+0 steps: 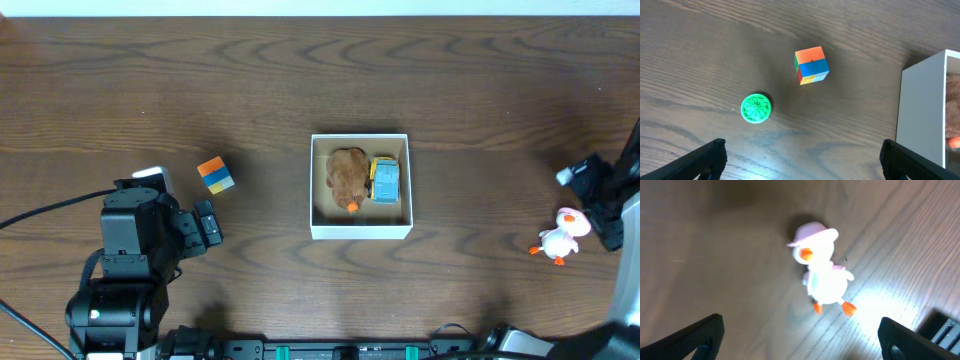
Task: Pack container
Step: 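Move right gripper to the white duck toy and grasp it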
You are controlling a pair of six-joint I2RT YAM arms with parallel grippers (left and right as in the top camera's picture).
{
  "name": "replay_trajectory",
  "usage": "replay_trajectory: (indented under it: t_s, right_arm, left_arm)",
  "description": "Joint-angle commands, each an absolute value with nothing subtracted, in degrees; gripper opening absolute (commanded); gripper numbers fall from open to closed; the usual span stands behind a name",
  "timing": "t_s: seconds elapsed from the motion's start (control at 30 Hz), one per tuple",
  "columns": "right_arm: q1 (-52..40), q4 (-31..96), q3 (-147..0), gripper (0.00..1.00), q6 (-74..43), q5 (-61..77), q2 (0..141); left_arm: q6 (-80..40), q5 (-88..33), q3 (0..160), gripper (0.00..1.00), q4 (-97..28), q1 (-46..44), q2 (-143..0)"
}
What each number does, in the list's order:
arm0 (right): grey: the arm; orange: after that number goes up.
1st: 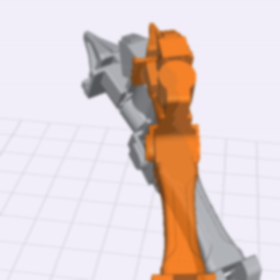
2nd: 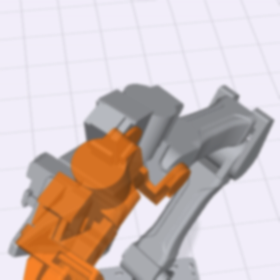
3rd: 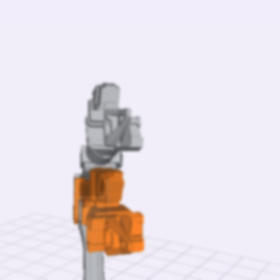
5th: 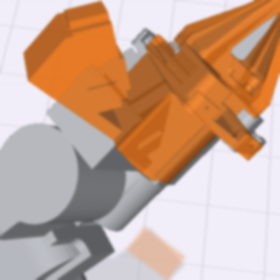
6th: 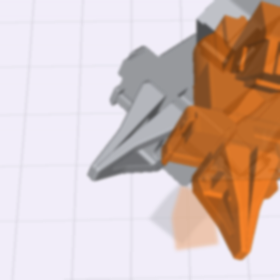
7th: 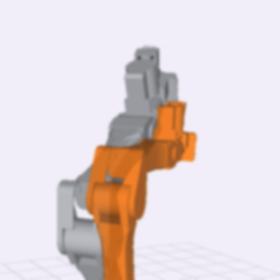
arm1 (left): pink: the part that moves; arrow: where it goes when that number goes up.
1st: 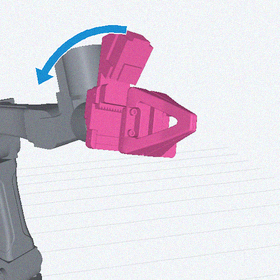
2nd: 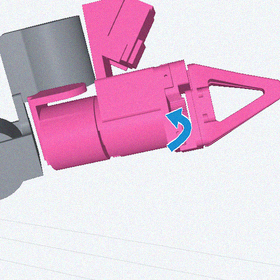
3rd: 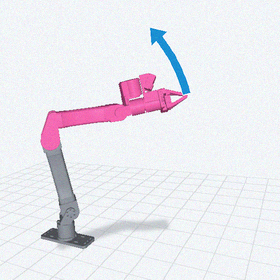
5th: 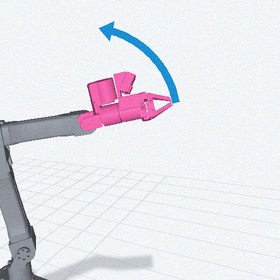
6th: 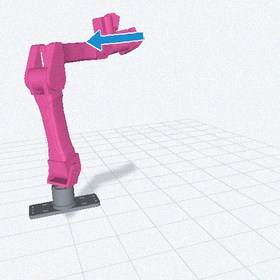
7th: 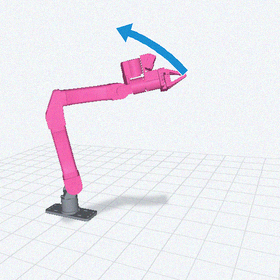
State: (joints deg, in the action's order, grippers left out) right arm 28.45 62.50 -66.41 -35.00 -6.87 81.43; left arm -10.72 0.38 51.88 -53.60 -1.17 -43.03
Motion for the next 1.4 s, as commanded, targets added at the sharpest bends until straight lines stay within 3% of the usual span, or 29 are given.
replay_trajectory:
  t_s: [0.0, 0.37, 0.8, 0.87, 0.97, 1.13, 1.37]
  right_arm:
    - [30.2, 60.2, -61.6, 0.99, -32.5, -5.1, 83.7]
    - [30.9, 47.7, -50.1, 0.98, -31.2, -4.7, 88.8]
    - [30.9, 43.0, -48.8, 0.9, -29.0, -7.8, 88.9]
    - [30.9, 42.7, -48.5, 0.83, -29.0, -8.0, 88.9]
    - [30.9, 42.1, -47.7, 0.64, -29.0, -8.4, 88.9]
    - [30.9, 40.4, -45.7, 0.46, -29.1, -8.6, 88.9]
    - [30.7, 40.2, -45.3, 0.04, -29.1, -8.3, 88.9]
  left_arm:
    - [-11.3, 0.4, 53.1, 0.98, -53.8, -0.9, -43.1]
    - [-11.3, 0.4, 53.1, 0.98, -53.8, -0.9, -43.1]
    - [-11.3, 0.4, 53.1, 0.98, -53.8, -0.9, -43.1]
    - [-11.3, 0.4, 53.1, 0.98, -53.9, -0.9, -43.1]
    - [-11.3, 0.4, 53.1, 0.98, -54.0, -0.9, -43.1]
    - [-11.3, 0.4, 53.1, 0.98, -54.0, -0.9, -43.1]
    - [-11.3, 0.4, 53.1, 0.98, -54.0, -0.9, -43.1]
